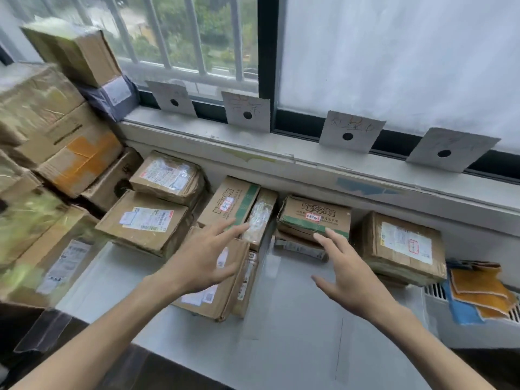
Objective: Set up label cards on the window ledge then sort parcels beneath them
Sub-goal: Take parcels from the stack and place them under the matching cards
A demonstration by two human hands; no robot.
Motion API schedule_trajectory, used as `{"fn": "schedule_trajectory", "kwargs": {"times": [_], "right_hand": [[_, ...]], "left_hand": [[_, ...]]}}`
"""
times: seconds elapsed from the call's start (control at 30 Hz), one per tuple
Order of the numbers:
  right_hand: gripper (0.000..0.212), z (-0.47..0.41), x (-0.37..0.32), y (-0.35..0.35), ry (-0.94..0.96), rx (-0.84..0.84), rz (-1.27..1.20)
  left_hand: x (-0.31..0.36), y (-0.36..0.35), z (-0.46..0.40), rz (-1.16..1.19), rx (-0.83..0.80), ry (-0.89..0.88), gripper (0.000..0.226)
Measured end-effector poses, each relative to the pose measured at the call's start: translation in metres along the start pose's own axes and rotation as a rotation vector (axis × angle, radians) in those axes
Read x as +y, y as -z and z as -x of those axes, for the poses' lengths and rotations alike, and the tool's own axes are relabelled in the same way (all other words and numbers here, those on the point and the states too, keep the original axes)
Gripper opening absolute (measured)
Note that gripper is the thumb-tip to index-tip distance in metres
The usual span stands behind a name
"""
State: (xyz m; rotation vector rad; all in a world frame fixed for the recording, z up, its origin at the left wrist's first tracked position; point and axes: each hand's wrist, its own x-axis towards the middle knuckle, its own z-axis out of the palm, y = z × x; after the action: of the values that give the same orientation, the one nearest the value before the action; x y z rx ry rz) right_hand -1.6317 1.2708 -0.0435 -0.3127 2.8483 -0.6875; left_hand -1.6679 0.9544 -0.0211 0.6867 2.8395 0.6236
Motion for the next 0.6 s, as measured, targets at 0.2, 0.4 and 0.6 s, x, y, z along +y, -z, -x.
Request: {"fn": "schedule_trajectory", "kwargs": {"times": [0.2,0.4,0.6], "right_hand": [[0.077,-0.024,-0.119,-0.007,0.253,0.019,0.091],[0.079,-0.019,-0.262,-0.042,0.496,-0.076,0.205],[0.078,-0.006,-0.393,-0.067,0.694,-0.118,0.347]], "left_hand": [[-0.042,0.050,0.101,-0.056,0.197,0.063,0.072],[-0.093,0.094,0.245,-0.101,0.323,0.203,0.079],[-0.147,0.137,0.395,-0.157,0.455,0.401,0.077]]}}
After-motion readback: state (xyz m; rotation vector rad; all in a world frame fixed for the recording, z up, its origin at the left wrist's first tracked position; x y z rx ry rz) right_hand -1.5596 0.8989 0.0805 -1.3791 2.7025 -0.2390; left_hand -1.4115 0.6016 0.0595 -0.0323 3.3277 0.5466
